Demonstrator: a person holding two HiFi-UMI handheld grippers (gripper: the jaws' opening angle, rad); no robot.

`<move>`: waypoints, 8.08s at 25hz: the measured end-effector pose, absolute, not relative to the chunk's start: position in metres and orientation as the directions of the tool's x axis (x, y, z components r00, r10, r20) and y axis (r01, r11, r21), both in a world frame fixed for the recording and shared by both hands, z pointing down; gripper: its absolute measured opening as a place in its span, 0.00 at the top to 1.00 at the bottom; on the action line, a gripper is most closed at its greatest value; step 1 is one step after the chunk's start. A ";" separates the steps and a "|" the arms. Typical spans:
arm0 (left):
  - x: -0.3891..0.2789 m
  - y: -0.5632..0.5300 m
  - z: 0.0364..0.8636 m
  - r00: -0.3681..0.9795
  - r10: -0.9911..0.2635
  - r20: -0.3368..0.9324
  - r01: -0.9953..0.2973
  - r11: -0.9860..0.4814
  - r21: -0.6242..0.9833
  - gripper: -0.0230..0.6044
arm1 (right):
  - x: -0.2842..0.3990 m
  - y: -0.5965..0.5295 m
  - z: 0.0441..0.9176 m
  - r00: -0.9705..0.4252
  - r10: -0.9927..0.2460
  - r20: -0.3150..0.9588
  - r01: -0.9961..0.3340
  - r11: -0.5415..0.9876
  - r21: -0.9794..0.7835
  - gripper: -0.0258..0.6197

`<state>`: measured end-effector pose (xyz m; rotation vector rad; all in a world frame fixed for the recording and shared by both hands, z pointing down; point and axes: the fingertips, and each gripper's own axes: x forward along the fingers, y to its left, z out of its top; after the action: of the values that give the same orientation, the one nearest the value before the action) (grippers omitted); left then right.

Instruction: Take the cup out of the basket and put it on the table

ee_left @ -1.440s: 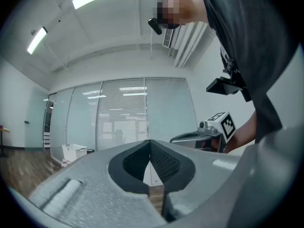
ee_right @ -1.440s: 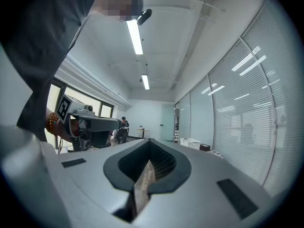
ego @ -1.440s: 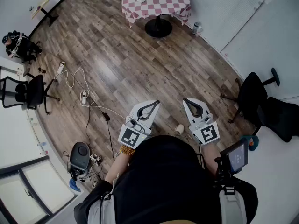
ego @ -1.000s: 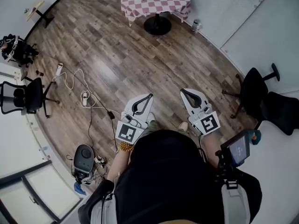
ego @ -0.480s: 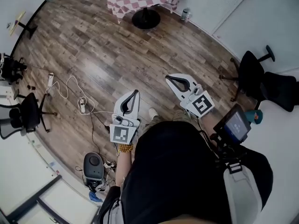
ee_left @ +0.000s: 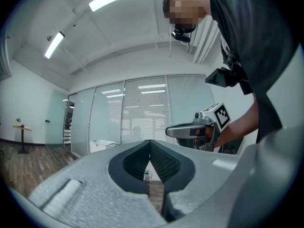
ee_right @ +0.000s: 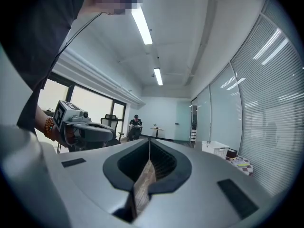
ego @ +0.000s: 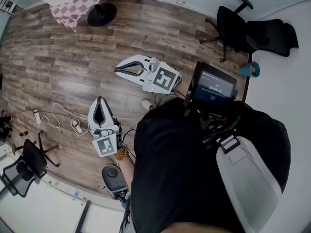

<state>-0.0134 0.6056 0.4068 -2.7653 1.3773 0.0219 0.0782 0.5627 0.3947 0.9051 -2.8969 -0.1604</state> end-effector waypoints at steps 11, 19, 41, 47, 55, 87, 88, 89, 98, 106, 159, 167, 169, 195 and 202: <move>0.022 0.456 0.406 0.543 -0.840 0.010 -0.839 -0.543 -0.029 0.95 | 0.094 0.403 0.392 -0.866 -0.497 0.052 -0.490 0.865 0.106 0.94; 0.023 0.437 0.395 0.498 -0.866 -0.053 -0.867 -0.495 -0.062 0.95 | 0.091 0.390 0.393 -0.895 -0.445 0.043 -0.433 0.887 0.162 0.94; -0.012 0.218 0.403 0.478 -0.878 -0.020 -0.878 -0.478 -0.017 0.95 | 0.048 0.176 0.412 -0.909 -0.408 0.083 -0.398 0.910 0.113 0.94; -0.054 0.152 0.396 0.525 -0.851 -0.011 -0.851 -0.524 -0.015 0.95 | 0.004 0.111 0.402 -0.891 -0.448 0.077 -0.439 0.892 0.110 0.94; -0.116 0.090 0.398 0.554 -0.832 -0.003 -0.832 -0.554 -0.012 0.95 | -0.067 0.046 0.397 -0.889 -0.448 0.090 -0.438 0.892 0.115 0.94; -0.207 -0.105 0.442 0.464 -0.883 0.073 -0.886 -0.462 0.032 0.95 | -0.160 -0.197 0.420 -0.925 -0.354 0.141 -0.334 0.931 0.144 0.94; -0.206 -0.117 0.443 0.460 -0.885 0.073 -0.888 -0.458 0.036 0.95 | -0.157 -0.214 0.421 -0.923 -0.355 0.147 -0.333 0.930 0.155 0.94; -0.205 -0.129 0.444 0.456 -0.887 0.074 -0.890 -0.454 0.038 0.95 | -0.154 -0.231 0.423 -0.923 -0.354 0.151 -0.329 0.929 0.167 0.94; -0.187 -0.226 0.445 0.431 -0.897 0.102 -0.902 -0.431 0.016 0.95 | -0.107 -0.402 0.465 -0.881 -0.346 0.323 -0.247 0.918 0.310 0.94; -0.207 -0.278 0.442 0.330 -0.934 0.140 -0.944 -0.328 0.036 0.95 | -0.090 -0.543 0.539 -0.740 -0.272 0.615 0.056 0.887 0.459 0.93; -0.244 -0.334 0.465 0.343 -0.918 0.199 -0.939 -0.337 0.067 0.95 | -0.041 -0.555 0.766 -0.137 -0.048 0.989 0.291 0.953 0.087 0.91; -0.241 -0.358 0.459 0.415 -0.893 0.175 -0.910 -0.408 0.077 0.95 | -0.046 -0.579 0.725 -0.224 -0.129 0.966 0.190 0.966 0.173 0.92; -0.243 -0.363 0.454 0.444 -0.882 0.156 -0.896 -0.437 0.075 0.95 | -0.047 -0.585 0.708 -0.247 -0.165 0.955 0.147 0.968 0.206 0.92; -0.270 -0.414 0.423 0.814 -0.571 0.106 -0.570 -0.821 -0.044 0.95 | -0.087 -0.518 0.378 -0.563 -0.744 0.360 -0.612 0.668 0.424 0.92; -0.258 -0.430 0.418 0.870 -0.485 0.091 -0.482 -0.874 -0.058 0.95 | -0.086 -0.472 0.334 -0.547 -0.823 0.150 -0.769 0.565 0.298 0.92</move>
<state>-0.2579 -0.4302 0.4183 -3.0054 0.7774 -0.1602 -0.0858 -0.4718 0.3337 1.3183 -2.5290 -0.2859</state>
